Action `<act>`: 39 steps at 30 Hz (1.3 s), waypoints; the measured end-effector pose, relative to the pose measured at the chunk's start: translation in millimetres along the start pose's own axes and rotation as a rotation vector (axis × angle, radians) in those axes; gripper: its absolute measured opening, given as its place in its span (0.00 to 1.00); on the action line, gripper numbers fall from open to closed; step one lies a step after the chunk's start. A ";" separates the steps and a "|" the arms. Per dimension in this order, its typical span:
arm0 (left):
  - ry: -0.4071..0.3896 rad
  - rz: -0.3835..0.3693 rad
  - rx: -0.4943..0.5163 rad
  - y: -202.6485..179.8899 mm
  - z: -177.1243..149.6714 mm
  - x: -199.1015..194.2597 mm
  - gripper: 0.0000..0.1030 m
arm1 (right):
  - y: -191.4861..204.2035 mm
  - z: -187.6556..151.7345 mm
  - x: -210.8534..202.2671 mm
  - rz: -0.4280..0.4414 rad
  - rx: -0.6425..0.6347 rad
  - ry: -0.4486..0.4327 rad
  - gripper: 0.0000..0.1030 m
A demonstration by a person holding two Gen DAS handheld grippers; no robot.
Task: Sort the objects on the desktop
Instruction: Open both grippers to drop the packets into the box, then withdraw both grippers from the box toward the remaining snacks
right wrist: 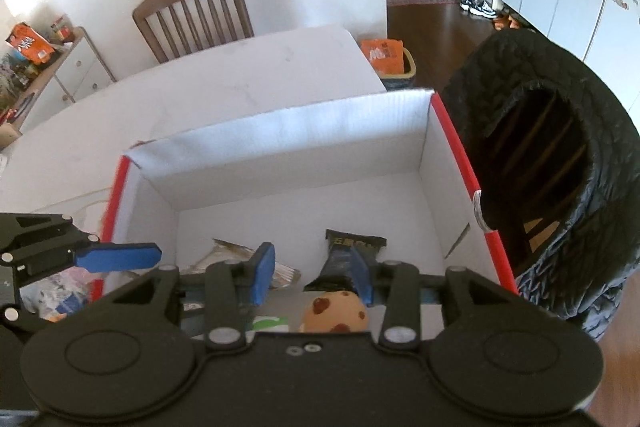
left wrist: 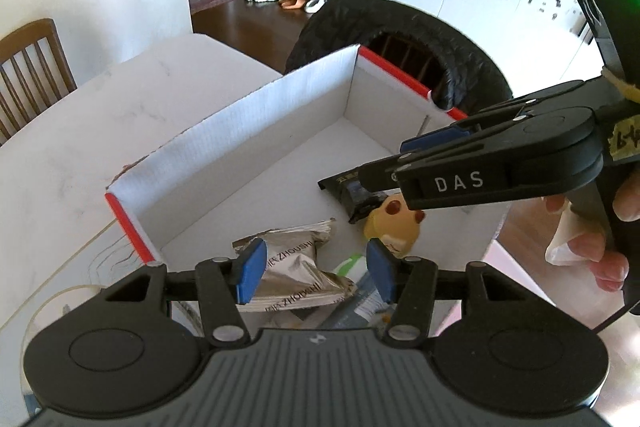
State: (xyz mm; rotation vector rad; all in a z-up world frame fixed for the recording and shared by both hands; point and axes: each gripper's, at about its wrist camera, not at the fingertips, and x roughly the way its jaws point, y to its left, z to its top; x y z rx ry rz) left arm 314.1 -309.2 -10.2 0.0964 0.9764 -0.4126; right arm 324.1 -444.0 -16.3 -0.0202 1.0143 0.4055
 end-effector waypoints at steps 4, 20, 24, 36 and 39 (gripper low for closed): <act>-0.028 -0.018 0.002 -0.3 -7.8 -16.5 0.52 | 7.4 -7.0 -16.8 0.006 -0.001 -0.028 0.42; -0.099 -0.100 0.036 7.6 -44.7 -68.4 0.60 | 43.3 -44.6 -62.4 -0.004 0.010 -0.110 0.62; -0.121 -0.105 0.029 15.5 -57.1 -82.9 0.67 | 60.7 -53.7 -68.8 0.007 -0.010 -0.133 0.63; -0.152 -0.094 0.006 51.5 -97.6 -123.8 0.73 | 115.0 -78.8 -79.1 0.040 -0.026 -0.190 0.83; -0.157 -0.073 0.000 62.0 -108.6 -133.1 0.74 | 129.0 -84.2 -79.3 0.035 -0.042 -0.198 0.84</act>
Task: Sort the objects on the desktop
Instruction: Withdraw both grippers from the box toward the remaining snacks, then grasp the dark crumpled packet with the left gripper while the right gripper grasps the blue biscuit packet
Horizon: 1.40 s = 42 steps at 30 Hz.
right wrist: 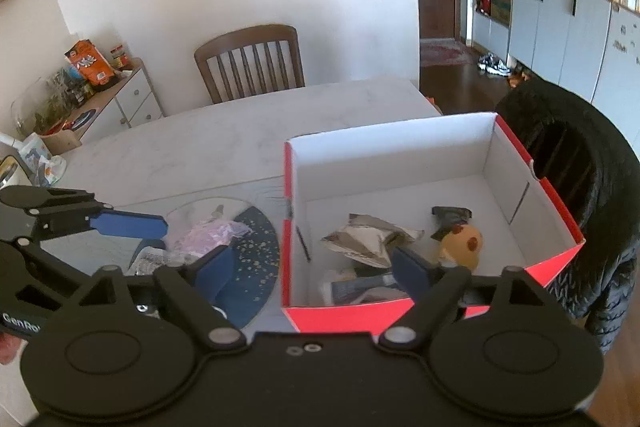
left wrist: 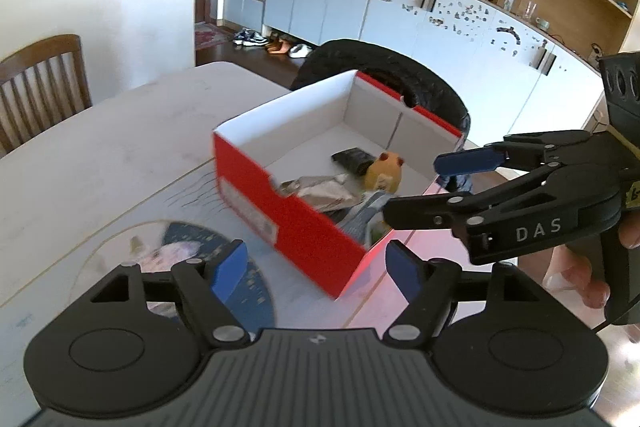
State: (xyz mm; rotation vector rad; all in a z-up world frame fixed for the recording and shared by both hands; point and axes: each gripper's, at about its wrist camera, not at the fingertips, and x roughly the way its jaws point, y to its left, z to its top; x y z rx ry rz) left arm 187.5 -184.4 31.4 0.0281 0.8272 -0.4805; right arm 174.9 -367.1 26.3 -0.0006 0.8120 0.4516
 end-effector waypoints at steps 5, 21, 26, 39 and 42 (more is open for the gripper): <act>-0.007 0.016 -0.056 23.8 -15.4 -17.8 0.75 | 23.8 -8.0 2.1 0.008 -0.018 -0.001 0.89; -0.034 0.102 -0.142 83.0 -67.7 -51.1 0.84 | 85.1 -25.8 23.8 0.013 -0.023 -0.008 0.90; -0.028 0.125 -0.162 97.4 -83.4 -53.6 0.96 | 98.3 -30.1 34.7 0.009 -0.042 0.003 0.90; 0.025 0.161 -0.221 130.5 -117.4 -38.4 0.99 | 120.8 -36.3 67.6 0.002 -0.062 0.047 0.90; 0.037 0.171 -0.232 138.4 -122.7 -32.5 0.99 | 124.5 -34.8 74.2 0.005 -0.062 0.056 0.90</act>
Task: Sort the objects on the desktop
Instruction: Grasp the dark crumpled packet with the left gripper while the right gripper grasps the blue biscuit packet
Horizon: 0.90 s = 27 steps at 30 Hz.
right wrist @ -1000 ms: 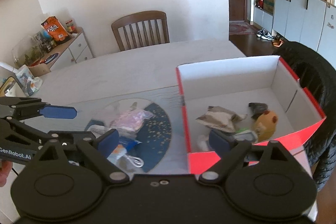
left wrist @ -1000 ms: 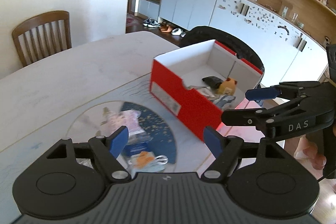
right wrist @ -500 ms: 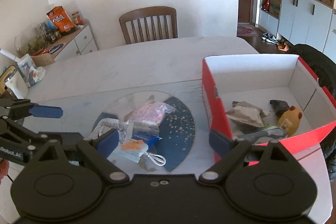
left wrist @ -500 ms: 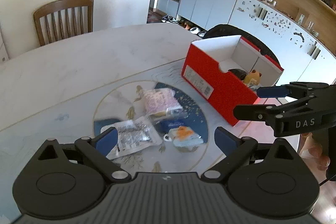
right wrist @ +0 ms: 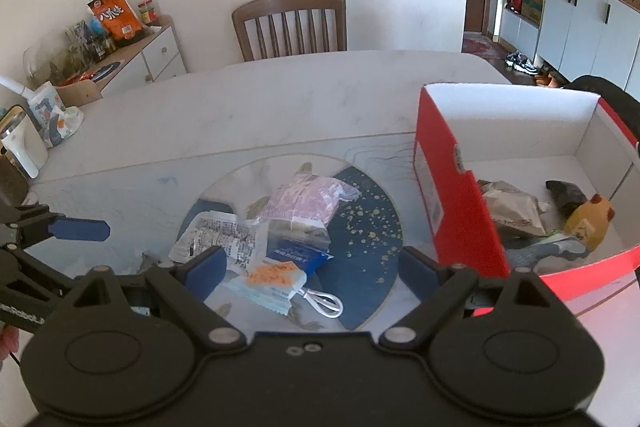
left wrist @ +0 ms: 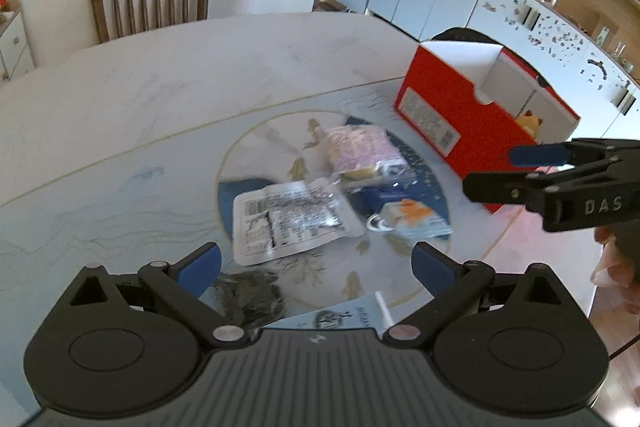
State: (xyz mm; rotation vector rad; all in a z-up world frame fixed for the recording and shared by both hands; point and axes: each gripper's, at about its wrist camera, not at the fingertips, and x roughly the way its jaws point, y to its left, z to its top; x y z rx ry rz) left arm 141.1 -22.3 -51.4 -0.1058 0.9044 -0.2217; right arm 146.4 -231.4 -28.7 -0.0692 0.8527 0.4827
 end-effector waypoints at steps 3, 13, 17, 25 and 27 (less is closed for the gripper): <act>0.008 0.013 -0.001 6.3 -3.3 5.6 0.99 | 3.8 3.0 7.5 0.000 -0.007 0.009 0.90; 0.039 0.043 -0.039 27.0 -11.8 24.8 0.99 | 15.1 4.2 40.0 0.001 -0.001 0.079 0.89; 0.047 0.045 -0.046 31.3 -13.4 30.9 0.99 | 17.7 4.6 53.0 -0.007 0.011 0.105 0.86; 0.079 0.052 -0.062 35.5 -16.9 42.7 0.99 | 14.7 4.3 76.2 -0.013 0.054 0.166 0.78; 0.084 0.057 -0.075 38.2 -17.8 44.7 0.99 | 14.4 3.7 80.2 -0.021 0.060 0.177 0.76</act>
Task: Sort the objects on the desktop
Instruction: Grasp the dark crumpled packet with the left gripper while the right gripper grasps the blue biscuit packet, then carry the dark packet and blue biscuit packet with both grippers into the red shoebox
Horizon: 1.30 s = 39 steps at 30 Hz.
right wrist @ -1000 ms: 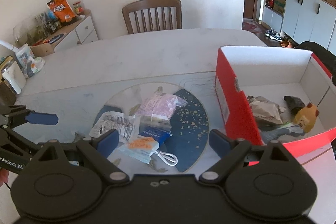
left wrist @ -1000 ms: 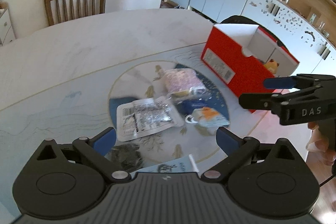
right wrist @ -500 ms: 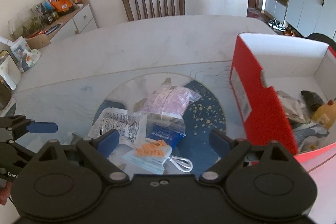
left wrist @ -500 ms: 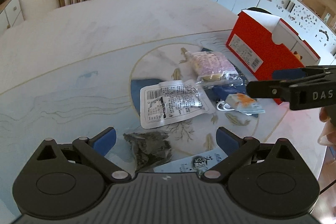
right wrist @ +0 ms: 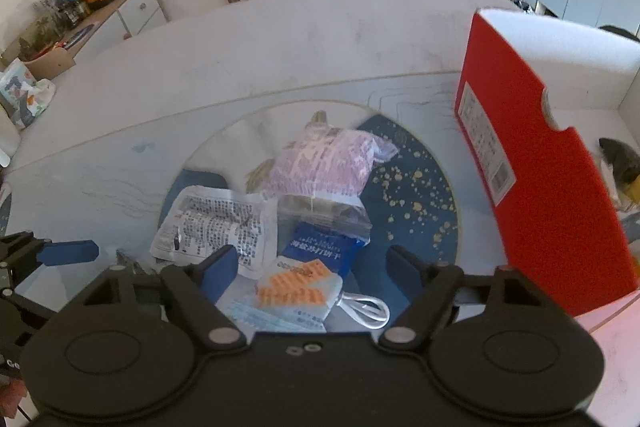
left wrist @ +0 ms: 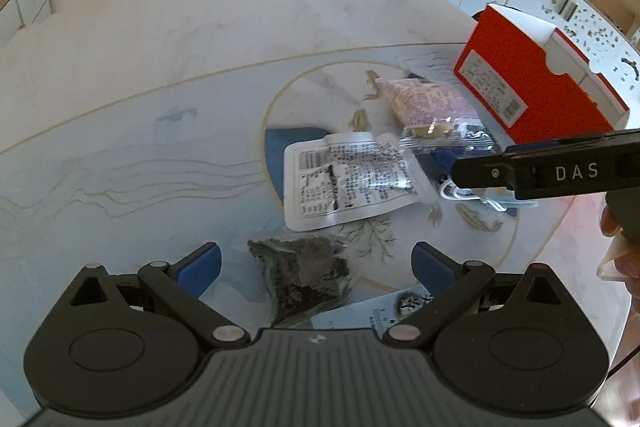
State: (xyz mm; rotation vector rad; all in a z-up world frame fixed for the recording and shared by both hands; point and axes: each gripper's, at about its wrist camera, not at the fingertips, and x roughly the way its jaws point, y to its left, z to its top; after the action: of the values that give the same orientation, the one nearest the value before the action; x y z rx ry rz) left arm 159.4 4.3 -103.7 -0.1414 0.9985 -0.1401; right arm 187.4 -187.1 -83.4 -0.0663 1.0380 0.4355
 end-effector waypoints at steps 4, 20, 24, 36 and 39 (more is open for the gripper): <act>0.002 -0.007 -0.014 3.3 -1.6 1.8 0.98 | -1.6 0.1 6.3 0.008 0.024 0.025 0.70; 0.011 -0.011 -0.012 5.1 -3.9 0.7 0.49 | -6.5 2.3 12.5 0.032 0.101 0.078 0.41; 0.011 -0.012 -0.028 7.8 -3.0 1.2 0.45 | -9.0 2.7 12.6 0.034 0.119 0.083 0.38; 0.002 -0.025 -0.043 10.0 -2.2 -3.6 0.33 | -7.3 5.0 -1.9 0.030 0.102 0.054 0.34; 0.001 -0.026 -0.050 10.7 -2.4 -5.3 0.32 | -7.2 4.6 -6.3 0.030 0.092 0.045 0.34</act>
State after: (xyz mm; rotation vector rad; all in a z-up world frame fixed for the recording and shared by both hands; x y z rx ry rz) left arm 155.1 15.6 -102.5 -0.2002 1.0016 -0.1385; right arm 191.2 -194.5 -76.8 0.0214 1.1034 0.4143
